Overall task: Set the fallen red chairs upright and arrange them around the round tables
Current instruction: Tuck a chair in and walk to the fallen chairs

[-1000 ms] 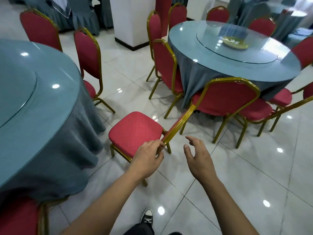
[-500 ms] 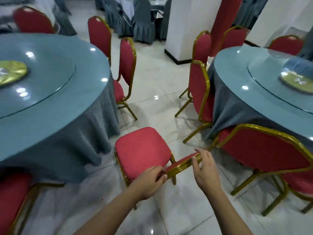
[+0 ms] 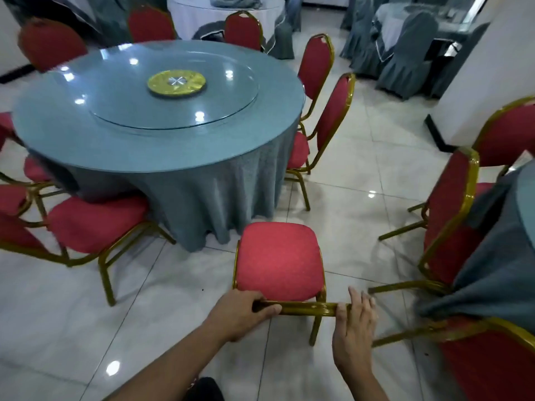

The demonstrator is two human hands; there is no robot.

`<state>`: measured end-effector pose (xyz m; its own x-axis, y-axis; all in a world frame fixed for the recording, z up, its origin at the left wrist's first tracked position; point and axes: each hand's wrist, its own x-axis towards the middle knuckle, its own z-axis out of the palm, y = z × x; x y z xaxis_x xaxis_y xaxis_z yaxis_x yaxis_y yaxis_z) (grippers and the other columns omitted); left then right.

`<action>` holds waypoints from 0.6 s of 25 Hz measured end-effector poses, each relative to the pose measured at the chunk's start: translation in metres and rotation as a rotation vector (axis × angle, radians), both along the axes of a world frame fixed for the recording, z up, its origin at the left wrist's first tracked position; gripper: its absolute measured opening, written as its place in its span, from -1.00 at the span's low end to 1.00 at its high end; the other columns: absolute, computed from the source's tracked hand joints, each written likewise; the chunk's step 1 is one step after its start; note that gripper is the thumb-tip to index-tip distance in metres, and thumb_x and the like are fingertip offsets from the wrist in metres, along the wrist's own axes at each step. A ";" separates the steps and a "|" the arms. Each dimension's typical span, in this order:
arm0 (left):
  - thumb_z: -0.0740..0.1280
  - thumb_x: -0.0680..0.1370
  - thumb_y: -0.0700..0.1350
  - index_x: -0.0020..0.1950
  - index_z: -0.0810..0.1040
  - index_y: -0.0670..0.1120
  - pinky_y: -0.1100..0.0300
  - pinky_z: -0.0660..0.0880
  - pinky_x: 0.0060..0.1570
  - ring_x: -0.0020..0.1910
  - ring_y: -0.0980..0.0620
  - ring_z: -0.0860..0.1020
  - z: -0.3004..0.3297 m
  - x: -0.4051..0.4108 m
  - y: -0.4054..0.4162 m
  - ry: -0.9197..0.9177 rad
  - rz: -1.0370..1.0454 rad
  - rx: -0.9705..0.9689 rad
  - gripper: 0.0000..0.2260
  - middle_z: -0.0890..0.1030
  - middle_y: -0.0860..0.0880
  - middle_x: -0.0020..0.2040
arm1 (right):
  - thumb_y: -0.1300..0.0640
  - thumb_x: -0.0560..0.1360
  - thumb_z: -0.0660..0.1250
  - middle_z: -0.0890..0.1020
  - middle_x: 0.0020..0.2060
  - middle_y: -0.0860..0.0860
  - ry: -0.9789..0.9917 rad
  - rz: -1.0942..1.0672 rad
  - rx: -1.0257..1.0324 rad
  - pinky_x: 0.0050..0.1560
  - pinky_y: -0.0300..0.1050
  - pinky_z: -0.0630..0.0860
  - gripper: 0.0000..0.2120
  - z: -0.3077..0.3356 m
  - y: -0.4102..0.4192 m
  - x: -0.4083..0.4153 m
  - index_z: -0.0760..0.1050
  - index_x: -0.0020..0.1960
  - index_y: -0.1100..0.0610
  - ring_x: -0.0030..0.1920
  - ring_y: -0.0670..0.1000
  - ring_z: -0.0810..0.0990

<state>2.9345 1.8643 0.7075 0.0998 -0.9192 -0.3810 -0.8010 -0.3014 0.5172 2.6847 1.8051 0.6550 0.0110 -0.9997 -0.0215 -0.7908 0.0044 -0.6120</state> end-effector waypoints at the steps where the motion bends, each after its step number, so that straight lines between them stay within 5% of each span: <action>1: 0.06 0.43 0.56 0.06 0.60 0.15 0.25 0.45 -0.19 -0.17 0.21 0.54 0.001 -0.005 0.006 0.000 0.037 -0.003 -0.40 0.61 0.17 -0.13 | -0.33 0.60 -0.23 0.14 0.60 0.09 -0.010 0.035 -0.014 0.56 0.07 -0.10 -0.30 -0.001 -0.002 -0.003 0.18 0.59 0.01 0.60 0.06 -0.03; 5: -0.01 0.44 0.58 0.05 0.56 0.14 0.14 0.54 -0.03 -0.13 0.18 0.54 -0.007 -0.024 0.025 0.013 0.260 -0.057 -0.37 0.59 0.17 -0.11 | -0.23 0.64 -0.21 0.25 0.54 0.16 0.081 0.341 -0.086 0.58 0.14 -0.01 -0.34 0.001 -0.045 -0.004 0.27 0.54 0.11 0.58 0.18 0.07; 10: -0.33 0.46 0.52 0.40 0.28 0.20 0.08 0.23 0.37 0.28 0.06 0.31 -0.031 -0.021 0.019 -0.091 0.458 -0.136 -0.26 0.34 0.09 0.32 | 0.13 0.68 -0.06 0.45 0.35 0.35 0.266 0.643 -0.243 0.40 0.44 0.25 -0.54 0.003 -0.098 0.043 0.54 0.19 0.36 0.41 0.44 0.33; 15: -0.24 0.51 0.51 0.49 0.21 0.28 -0.05 0.12 0.48 0.47 0.06 0.17 -0.044 0.033 -0.021 -0.093 0.479 -0.184 -0.35 0.22 0.15 0.49 | -0.02 0.70 0.04 0.26 0.53 0.12 -0.023 0.447 0.018 0.57 0.18 0.05 -0.59 0.007 -0.140 0.094 0.30 0.50 0.08 0.59 0.11 0.02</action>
